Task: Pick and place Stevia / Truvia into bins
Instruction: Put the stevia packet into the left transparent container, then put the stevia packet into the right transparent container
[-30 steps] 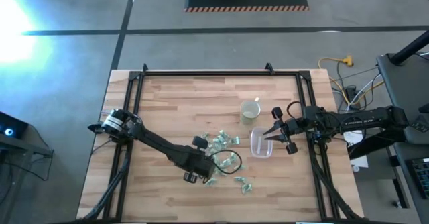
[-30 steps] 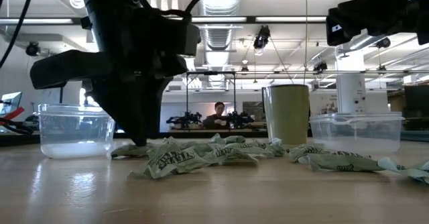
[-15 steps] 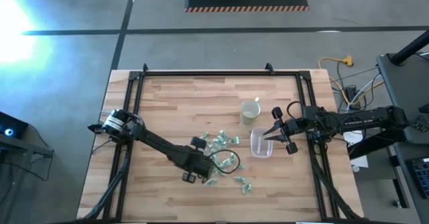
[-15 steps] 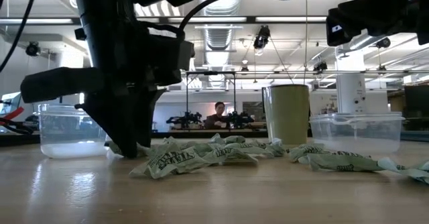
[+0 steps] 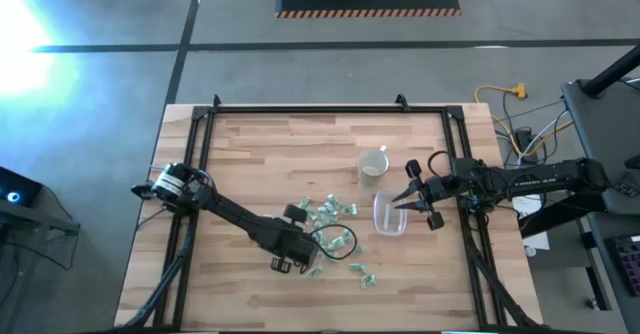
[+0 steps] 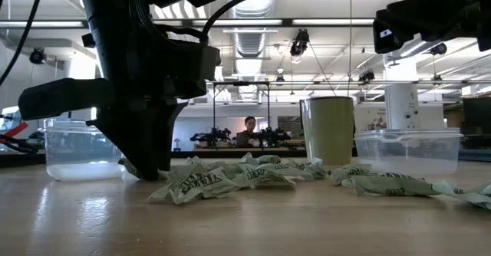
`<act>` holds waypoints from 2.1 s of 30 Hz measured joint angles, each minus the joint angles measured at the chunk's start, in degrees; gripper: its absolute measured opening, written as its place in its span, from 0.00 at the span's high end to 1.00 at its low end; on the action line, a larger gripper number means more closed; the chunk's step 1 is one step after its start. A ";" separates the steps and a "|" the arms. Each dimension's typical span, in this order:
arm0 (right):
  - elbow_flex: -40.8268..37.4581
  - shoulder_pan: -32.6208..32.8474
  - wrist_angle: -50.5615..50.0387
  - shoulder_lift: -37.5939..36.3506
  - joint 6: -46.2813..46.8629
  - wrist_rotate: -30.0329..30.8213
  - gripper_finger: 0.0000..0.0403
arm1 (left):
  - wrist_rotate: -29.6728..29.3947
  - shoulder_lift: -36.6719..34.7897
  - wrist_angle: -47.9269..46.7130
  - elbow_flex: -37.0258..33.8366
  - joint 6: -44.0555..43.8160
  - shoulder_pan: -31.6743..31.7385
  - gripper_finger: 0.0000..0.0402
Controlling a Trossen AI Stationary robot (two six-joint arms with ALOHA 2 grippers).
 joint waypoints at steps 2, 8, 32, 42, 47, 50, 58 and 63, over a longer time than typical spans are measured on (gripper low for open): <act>0.00 0.00 0.00 0.00 0.00 0.00 0.83 | -0.07 0.00 -0.10 -0.04 0.09 -0.03 0.91; 0.00 0.00 0.00 0.00 0.02 0.00 0.83 | -2.88 0.02 -0.37 0.36 0.96 0.07 0.98; -0.81 0.12 -0.26 0.04 3.21 0.04 0.83 | -11.82 -11.05 -12.20 6.07 -7.11 -7.06 0.98; -0.83 0.35 0.04 0.00 3.23 0.06 0.83 | -10.30 -13.62 -17.33 -1.23 -17.32 -8.75 0.98; -0.83 0.37 0.17 0.00 3.23 0.07 0.83 | -9.43 -14.39 -17.11 -4.08 -18.48 -8.71 0.98; -0.83 0.37 0.26 0.00 3.38 0.07 0.83 | -9.25 -14.56 -17.07 -4.66 -18.60 -8.72 0.98; -0.83 0.37 0.37 0.00 3.49 0.07 0.83 | -9.46 -14.71 -16.91 -5.01 -18.44 -8.69 0.90; -0.83 0.76 0.37 0.04 4.27 0.07 0.83 | -10.15 -14.75 -17.15 -4.50 -18.41 -8.69 0.77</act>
